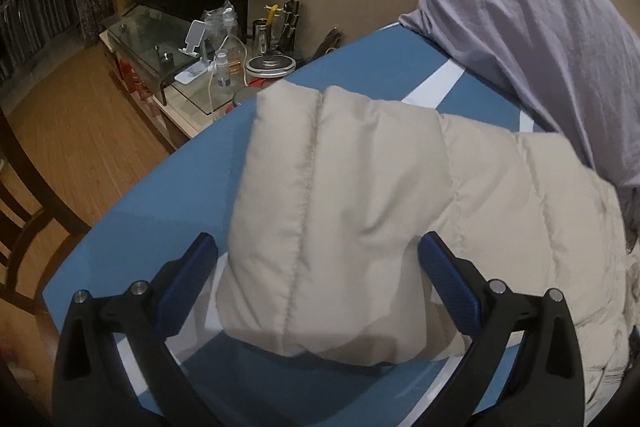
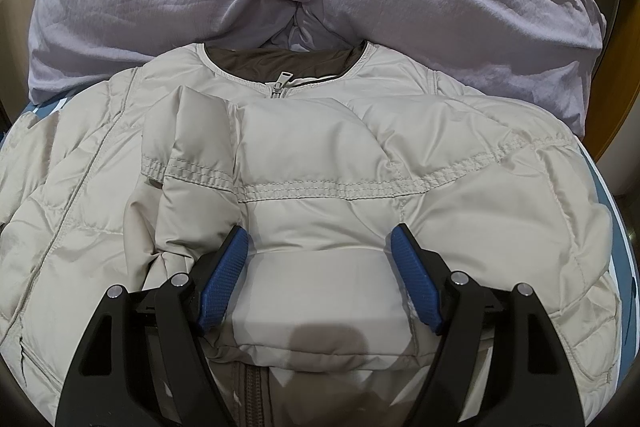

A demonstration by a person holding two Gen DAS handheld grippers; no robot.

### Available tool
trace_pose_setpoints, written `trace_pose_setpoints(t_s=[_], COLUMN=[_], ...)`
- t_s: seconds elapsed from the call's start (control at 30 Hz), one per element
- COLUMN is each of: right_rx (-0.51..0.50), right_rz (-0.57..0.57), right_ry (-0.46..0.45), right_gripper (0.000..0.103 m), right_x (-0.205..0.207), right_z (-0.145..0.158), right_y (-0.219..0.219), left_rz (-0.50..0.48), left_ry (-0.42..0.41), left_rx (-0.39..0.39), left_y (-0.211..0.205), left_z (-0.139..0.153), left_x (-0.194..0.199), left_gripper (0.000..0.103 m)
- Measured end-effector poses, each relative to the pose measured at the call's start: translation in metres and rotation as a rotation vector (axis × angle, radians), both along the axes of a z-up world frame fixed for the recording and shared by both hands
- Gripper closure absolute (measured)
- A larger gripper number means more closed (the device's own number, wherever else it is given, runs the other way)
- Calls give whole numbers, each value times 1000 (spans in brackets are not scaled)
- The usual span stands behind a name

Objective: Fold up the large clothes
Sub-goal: 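Move the left gripper to the other sleeve cuff and grasp it, then carry the sleeve across the jacket front with the left gripper and release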

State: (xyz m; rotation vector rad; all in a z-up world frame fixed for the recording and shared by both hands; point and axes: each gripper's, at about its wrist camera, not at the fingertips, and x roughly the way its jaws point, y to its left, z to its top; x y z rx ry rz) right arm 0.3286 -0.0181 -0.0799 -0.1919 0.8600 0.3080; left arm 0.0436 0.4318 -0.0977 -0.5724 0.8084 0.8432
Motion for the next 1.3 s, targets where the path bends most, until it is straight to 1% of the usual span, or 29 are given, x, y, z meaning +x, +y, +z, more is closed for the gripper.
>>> trace_pose_setpoints(t_s=[0.03, 0.07, 0.1, 0.13, 0.17, 0.2, 0.23, 0.27, 0.33, 0.4, 0.5, 0.57, 0.67, 0.8, 0.9, 1.1, 1.2, 1.3], right_rx=[3, 5, 6, 7, 7, 8, 7, 6, 3, 0, -2, 1, 26, 51, 60, 61, 60, 51], right_rz=[-2, -2, -2, -3, -4, -5, -4, -4, -5, -4, 3, 6, 24, 52, 67, 69, 60, 45], right_ry=[1, 1, 1, 1, 1, -1, 0, -2, 0, 6, 15, 21, 34, 41, 39, 22, 12, -3], right_gripper=[27, 27, 27, 27, 27, 27, 27, 27, 27, 27, 27, 22, 20, 16, 15, 15, 15, 15], right_x=[0, 0, 0, 0, -1, -1, 0, -1, -1, -1, -2, -4, -9, -17, -23, -30, -32, -33], right_z=[0, 0, 0, 0, 0, 1, 0, 1, 1, 2, 5, 8, 14, 23, 29, 37, 39, 40], right_y=[-1, -1, -1, -1, 0, 0, -2, 0, 0, 1, -1, -3, -11, -24, -34, -61, -75, -90], left_rz=[-4, -8, -8, -8, -7, -6, -2, 0, 1, -9, -47, -82, -155, -272, -347, -530, -611, -672], left_ry=[1, 2, 2, -2, -10, -18, -32, -41, -58, -80, -138, -172, -222, -275, -293, -331, -334, -315], left_rx=[7, 15, 18, 16, 3, -10, -24, -33, -46, -41, -17, 4, 37, 51, 60, 76, 68, 46], left_y=[-2, -5, -8, -9, -10, -11, -11, -11, -15, -21, -39, -55, -86, -136, -173, -255, -294, -327], left_z=[0, 1, 3, 4, 6, 7, 9, 11, 18, 29, 54, 73, 101, 132, 142, 156, 158, 151], left_x=[2, 5, 7, 9, 10, 11, 11, 11, 13, 16, 24, 34, 54, 88, 110, 153, 169, 187], left_gripper=[12, 22, 28, 41, 52, 58, 68, 74, 78, 80, 81, 82, 82, 82, 83, 84, 84, 84])
